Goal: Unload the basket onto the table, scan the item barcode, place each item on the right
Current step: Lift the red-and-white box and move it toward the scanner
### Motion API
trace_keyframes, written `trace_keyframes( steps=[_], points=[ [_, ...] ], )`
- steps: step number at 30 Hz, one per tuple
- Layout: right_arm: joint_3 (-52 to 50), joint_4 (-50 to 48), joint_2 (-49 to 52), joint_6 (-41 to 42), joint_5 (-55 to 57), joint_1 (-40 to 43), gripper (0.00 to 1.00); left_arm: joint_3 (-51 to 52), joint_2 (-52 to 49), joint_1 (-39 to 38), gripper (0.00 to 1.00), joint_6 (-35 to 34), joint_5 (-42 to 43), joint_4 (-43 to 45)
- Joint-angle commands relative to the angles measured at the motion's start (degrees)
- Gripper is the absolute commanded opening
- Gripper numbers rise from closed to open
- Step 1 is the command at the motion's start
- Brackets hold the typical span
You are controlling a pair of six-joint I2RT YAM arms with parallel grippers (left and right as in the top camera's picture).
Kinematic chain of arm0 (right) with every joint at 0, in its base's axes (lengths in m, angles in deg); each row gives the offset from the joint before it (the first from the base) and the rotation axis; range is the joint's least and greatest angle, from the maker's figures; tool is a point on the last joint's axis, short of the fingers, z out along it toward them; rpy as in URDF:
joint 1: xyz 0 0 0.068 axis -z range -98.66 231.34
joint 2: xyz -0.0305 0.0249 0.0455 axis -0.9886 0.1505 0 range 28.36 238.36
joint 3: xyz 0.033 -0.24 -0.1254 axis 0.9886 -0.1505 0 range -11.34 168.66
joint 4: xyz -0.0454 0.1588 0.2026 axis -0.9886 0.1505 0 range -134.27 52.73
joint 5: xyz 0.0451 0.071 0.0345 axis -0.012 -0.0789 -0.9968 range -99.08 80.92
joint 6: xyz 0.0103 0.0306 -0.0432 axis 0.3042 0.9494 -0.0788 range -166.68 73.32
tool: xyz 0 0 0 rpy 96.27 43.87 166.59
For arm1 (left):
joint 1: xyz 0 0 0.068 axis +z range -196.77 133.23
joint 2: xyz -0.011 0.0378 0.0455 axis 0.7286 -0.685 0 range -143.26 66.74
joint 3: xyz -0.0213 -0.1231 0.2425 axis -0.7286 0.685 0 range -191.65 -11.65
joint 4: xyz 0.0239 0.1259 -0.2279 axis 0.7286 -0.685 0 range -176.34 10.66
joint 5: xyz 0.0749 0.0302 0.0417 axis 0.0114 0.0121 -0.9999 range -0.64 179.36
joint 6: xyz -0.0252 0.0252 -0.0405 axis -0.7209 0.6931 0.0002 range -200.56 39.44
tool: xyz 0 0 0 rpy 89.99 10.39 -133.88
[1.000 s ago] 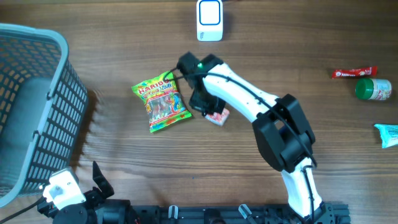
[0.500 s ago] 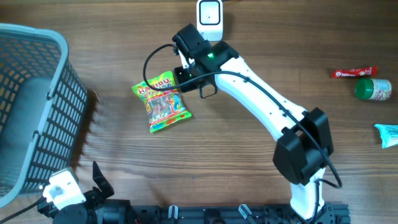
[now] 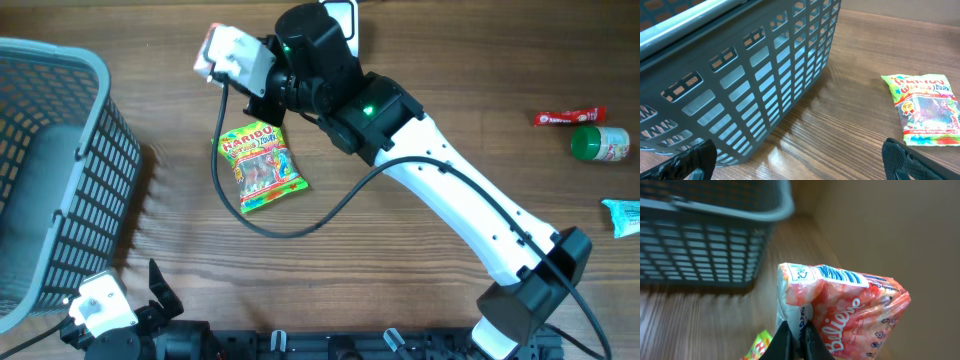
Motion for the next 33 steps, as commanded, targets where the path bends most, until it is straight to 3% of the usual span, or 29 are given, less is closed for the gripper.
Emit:
trace_keyframes(
  steps=[1, 4, 8, 16, 21, 25, 30, 33],
  points=[
    [0.57, -0.35, 0.17, -22.95, -19.43, 0.02, 0.04, -0.02, 0.42, 0.39, 1.00, -0.26, -0.02, 0.20],
    [0.46, -0.20, 0.35, -36.52, -31.15, 0.31, 0.04, -0.02, 0.42, 0.39, 1.00, -0.26, -0.02, 0.20],
    [0.46, 0.02, 0.35, -44.41, -35.39, 0.63, 0.04, -0.02, 0.42, 0.39, 1.00, -0.26, -0.02, 0.20],
    [0.42, 7.08, 0.66, -46.16, -47.39, 6.25, 0.04, -0.02, 0.42, 0.39, 1.00, -0.26, -0.02, 0.20],
    [-2.21, 20.13, 1.73, -57.55, -56.57, 12.68, 0.05, -0.02, 0.42, 0.39, 1.00, -0.26, -0.02, 0.20],
    [-5.99, 23.37, 1.81, -61.44, -62.34, 16.13, 0.05, -0.02, 0.42, 0.39, 1.00, -0.26, -0.02, 0.20],
    [-7.04, 24.09, 1.81, -61.72, -64.43, 16.87, 0.05, -0.02, 0.42, 0.39, 1.00, -0.26, -0.02, 0.20],
    [-7.04, 24.00, 1.81, -57.77, -64.22, 16.87, 0.04, -0.02, 0.42, 0.39, 1.00, -0.26, -0.02, 0.20]
  ],
)
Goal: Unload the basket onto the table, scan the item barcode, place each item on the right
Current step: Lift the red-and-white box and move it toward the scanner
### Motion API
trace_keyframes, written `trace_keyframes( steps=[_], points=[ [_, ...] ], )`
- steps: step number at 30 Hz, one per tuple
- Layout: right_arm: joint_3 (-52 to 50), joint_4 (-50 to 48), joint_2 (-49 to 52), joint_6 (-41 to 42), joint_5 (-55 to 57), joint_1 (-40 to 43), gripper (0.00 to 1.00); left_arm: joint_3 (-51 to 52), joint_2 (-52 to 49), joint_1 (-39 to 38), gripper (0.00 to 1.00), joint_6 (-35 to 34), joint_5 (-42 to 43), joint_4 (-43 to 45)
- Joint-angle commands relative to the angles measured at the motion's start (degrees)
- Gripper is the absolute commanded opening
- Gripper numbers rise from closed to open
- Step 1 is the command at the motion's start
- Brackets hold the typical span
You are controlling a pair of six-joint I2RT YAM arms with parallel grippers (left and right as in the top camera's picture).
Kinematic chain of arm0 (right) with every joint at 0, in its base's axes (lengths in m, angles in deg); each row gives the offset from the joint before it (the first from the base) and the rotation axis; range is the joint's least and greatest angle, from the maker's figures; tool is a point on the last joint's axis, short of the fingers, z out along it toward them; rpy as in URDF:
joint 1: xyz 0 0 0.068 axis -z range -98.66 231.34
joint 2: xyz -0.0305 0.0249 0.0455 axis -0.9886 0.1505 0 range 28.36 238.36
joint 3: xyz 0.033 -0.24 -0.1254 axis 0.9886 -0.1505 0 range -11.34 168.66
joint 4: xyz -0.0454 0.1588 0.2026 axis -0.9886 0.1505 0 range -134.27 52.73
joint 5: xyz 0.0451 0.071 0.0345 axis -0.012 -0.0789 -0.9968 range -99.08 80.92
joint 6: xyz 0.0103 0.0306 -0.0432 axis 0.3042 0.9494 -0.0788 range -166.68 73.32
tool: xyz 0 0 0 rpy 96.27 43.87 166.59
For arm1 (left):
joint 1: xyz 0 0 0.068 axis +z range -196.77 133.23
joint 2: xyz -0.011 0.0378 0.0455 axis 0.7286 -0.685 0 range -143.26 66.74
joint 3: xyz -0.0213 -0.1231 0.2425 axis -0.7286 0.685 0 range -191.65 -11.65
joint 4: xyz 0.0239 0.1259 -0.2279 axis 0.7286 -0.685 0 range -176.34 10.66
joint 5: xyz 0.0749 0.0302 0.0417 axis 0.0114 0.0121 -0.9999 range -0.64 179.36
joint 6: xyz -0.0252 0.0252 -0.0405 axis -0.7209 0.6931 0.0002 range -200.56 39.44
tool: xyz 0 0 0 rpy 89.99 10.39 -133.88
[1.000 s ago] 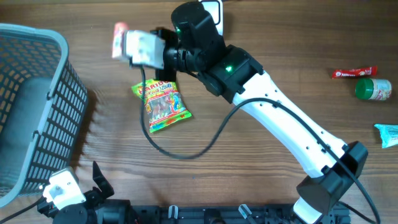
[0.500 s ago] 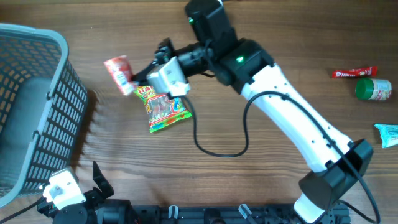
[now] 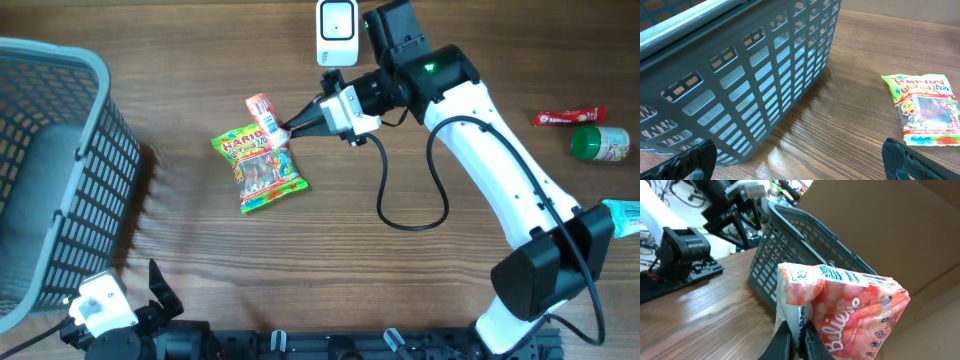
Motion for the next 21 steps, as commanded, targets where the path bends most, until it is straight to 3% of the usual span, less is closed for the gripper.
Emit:
trace_keyframes(
  steps=[1, 6, 9, 11, 13, 14, 17, 21],
  points=[
    [-0.39, 0.20, 1.09, 5.64, -3.06, -0.02, 0.05, -0.02, 0.42, 0.37, 1.00, -0.26, 0.00, 0.17],
    [-0.39, -1.66, 1.09, 33.92, -1.42, -0.02, 0.04, -0.02, 0.42, 0.37, 1.00, -0.26, -0.02, 0.17],
    [-0.39, -9.97, 1.09, 58.07, 1.62, -0.02, 0.05, -0.02, 0.42, 0.37, 1.00, -0.26, -0.02, 0.17],
    [-0.39, -18.29, 1.09, 83.25, 12.20, -0.04, 0.04, -0.02, 0.42, 0.37, 1.00, -0.26, -0.02, 0.17],
    [-0.39, -22.03, 1.09, 111.49, 30.67, -0.04, 0.04, -0.02, 0.42, 0.37, 1.00, -0.26, -0.02, 0.17],
    [-0.39, -21.79, 1.09, 119.19, 36.06, -0.02, 0.05, -0.02, 0.42, 0.37, 1.00, -0.26, -0.02, 0.17],
    [-0.39, -18.53, 1.09, 136.69, 43.85, -0.02, 0.05, -0.02, 0.42, 0.37, 1.00, -0.26, -0.02, 0.17],
    [-0.39, -19.23, 1.11, 148.98, 48.96, -0.04, 0.04, -0.02, 0.42, 0.37, 1.00, -0.26, -0.02, 0.17]
  ],
)
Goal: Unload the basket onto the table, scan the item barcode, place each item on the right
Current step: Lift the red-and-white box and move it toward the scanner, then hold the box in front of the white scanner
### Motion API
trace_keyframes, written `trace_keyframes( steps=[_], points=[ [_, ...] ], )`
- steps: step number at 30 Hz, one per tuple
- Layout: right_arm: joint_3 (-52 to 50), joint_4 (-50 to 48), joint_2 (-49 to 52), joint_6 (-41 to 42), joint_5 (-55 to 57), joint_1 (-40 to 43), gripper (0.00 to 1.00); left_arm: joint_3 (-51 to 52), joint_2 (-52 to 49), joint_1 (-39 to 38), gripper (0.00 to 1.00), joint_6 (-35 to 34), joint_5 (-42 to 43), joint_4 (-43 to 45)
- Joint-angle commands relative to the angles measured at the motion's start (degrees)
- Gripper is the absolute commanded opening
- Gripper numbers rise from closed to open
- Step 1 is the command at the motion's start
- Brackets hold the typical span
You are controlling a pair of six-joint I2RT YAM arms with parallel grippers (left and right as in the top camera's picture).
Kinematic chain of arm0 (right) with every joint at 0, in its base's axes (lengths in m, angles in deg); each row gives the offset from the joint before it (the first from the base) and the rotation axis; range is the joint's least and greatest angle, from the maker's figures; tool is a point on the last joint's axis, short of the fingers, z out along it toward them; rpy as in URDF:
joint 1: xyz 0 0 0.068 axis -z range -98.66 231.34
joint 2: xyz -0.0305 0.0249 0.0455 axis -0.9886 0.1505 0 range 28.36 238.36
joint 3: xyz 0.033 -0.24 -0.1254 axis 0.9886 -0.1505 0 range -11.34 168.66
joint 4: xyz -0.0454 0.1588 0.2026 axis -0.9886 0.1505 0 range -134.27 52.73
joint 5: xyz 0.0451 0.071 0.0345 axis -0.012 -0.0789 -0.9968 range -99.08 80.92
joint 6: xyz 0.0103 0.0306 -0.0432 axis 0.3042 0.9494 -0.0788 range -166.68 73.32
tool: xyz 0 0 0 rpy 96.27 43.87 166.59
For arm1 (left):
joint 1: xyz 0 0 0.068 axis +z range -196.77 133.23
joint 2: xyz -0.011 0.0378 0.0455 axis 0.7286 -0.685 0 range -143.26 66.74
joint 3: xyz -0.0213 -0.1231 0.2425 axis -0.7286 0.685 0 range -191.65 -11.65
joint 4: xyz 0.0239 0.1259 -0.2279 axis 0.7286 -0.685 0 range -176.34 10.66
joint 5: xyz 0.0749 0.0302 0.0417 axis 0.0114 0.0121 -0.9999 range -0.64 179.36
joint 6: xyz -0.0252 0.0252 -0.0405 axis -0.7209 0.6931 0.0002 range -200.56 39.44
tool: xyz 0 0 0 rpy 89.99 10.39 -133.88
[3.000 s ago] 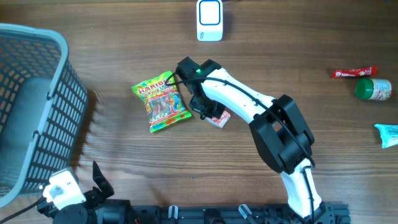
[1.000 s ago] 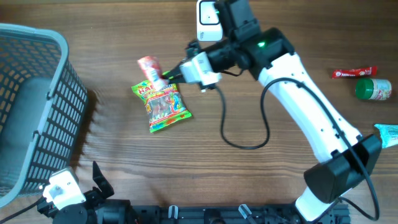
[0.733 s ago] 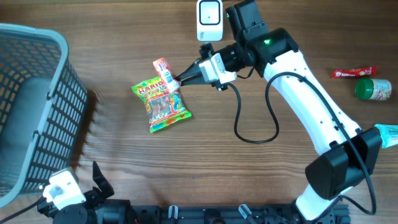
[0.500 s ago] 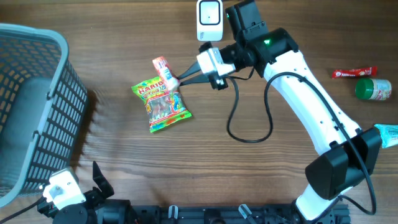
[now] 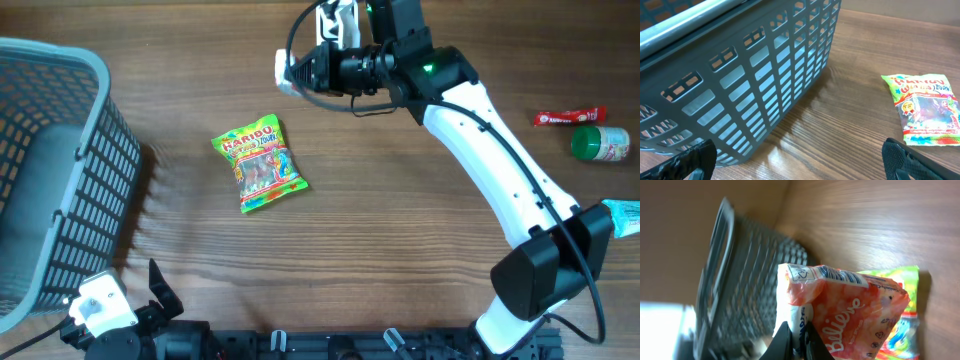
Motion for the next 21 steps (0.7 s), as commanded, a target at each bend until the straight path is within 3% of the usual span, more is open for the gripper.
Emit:
trace_keyframes(
  steps=[1, 6, 10, 12, 21],
  points=[
    [0.22, -0.15, 1.05, 24.39, 9.68, -0.04, 0.04, -0.02, 0.42, 0.39, 1.00, -0.26, -0.02, 0.17],
    [0.22, -3.52, 4.13, 45.42, 9.77, 0.13, 0.04, -0.02, 0.42, 0.39, 1.00, -0.26, -0.02, 0.17],
    [0.22, -28.52, 12.52, 56.61, -3.45, 1.36, 0.05, -0.02, 0.42, 0.39, 1.00, -0.26, -0.02, 0.17],
    [0.22, -37.33, 17.73, 64.78, -4.15, 2.82, 0.04, -0.02, 0.42, 0.39, 1.00, -0.26, -0.02, 0.17],
    [0.72, -61.68, 30.88, 80.98, -4.37, 11.43, 0.05, -0.02, 0.42, 0.39, 1.00, -0.26, -0.02, 0.17]
  ],
)
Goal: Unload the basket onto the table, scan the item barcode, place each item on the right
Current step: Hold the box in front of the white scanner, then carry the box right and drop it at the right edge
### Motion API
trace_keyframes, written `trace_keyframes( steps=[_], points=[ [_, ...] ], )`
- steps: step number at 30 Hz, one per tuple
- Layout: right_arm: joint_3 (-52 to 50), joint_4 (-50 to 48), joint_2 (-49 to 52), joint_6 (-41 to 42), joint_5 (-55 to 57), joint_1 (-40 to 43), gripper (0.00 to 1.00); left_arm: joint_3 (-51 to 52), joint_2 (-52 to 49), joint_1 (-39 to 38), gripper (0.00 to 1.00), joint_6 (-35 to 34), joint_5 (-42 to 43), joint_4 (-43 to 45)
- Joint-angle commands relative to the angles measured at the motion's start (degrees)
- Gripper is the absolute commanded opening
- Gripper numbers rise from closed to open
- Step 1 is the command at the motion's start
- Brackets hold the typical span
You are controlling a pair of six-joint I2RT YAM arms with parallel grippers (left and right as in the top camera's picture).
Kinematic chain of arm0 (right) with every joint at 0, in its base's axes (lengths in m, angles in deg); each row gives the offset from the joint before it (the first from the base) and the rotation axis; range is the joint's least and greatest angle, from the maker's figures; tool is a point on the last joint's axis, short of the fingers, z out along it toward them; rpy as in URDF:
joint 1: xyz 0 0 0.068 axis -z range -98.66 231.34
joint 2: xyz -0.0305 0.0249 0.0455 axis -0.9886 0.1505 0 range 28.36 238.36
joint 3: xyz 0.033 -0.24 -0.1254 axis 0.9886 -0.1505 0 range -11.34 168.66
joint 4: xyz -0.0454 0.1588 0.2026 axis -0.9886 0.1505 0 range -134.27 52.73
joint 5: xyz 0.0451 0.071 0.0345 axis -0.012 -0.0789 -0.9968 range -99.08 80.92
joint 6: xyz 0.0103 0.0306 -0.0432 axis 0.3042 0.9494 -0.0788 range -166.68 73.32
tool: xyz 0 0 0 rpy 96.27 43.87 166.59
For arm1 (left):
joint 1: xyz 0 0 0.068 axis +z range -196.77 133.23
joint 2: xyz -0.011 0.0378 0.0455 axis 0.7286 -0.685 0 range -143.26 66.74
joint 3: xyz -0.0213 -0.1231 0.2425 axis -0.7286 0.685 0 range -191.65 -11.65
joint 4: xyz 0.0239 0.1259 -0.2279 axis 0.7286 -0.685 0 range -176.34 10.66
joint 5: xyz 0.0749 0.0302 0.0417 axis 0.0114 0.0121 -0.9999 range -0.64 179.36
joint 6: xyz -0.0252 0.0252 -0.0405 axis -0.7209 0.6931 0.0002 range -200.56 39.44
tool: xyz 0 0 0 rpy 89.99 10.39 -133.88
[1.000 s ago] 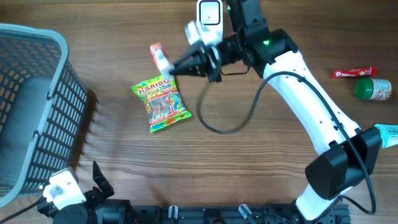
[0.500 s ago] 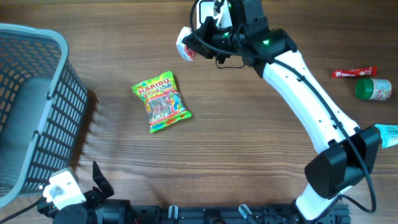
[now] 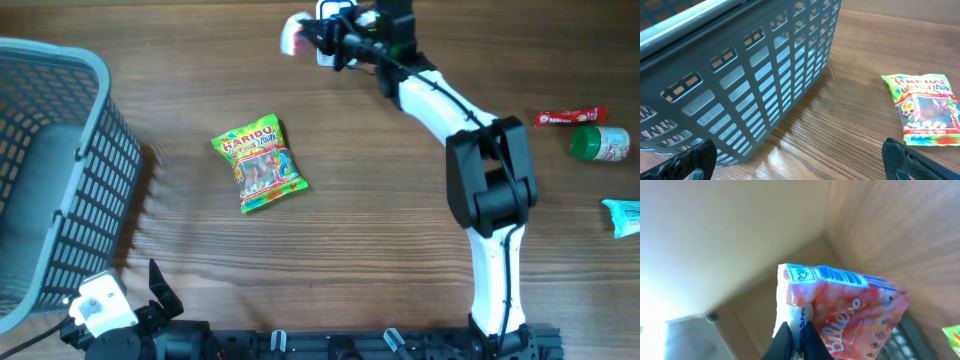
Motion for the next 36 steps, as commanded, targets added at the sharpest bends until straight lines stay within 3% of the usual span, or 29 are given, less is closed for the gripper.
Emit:
trace_keyframes(
  steps=[1, 7, 23, 32, 36],
  points=[
    [1.22, -7.13, 3.41, 7.21, -1.16, 3.69, 0.05, -0.02, 0.42, 0.39, 1.00, -0.26, -0.02, 0.15],
    [1.60, -3.21, 3.67, 7.21, 2.32, 5.99, 0.05, -0.02, 0.42, 0.39, 1.00, -0.26, -0.02, 0.15],
    [4.92, -6.84, 9.77, 7.21, 11.63, 3.78, 0.05, -0.02, 0.42, 0.39, 1.00, -0.26, -0.02, 0.15],
    [8.94, -10.75, 11.58, 6.95, 8.11, 3.26, 0.05, -0.02, 0.42, 0.39, 1.00, -0.26, -0.02, 0.15],
    [9.51, -8.15, 10.78, -0.63, 3.04, 5.05, 0.05, -0.02, 0.42, 0.39, 1.00, -0.26, -0.02, 0.15]
  ],
)
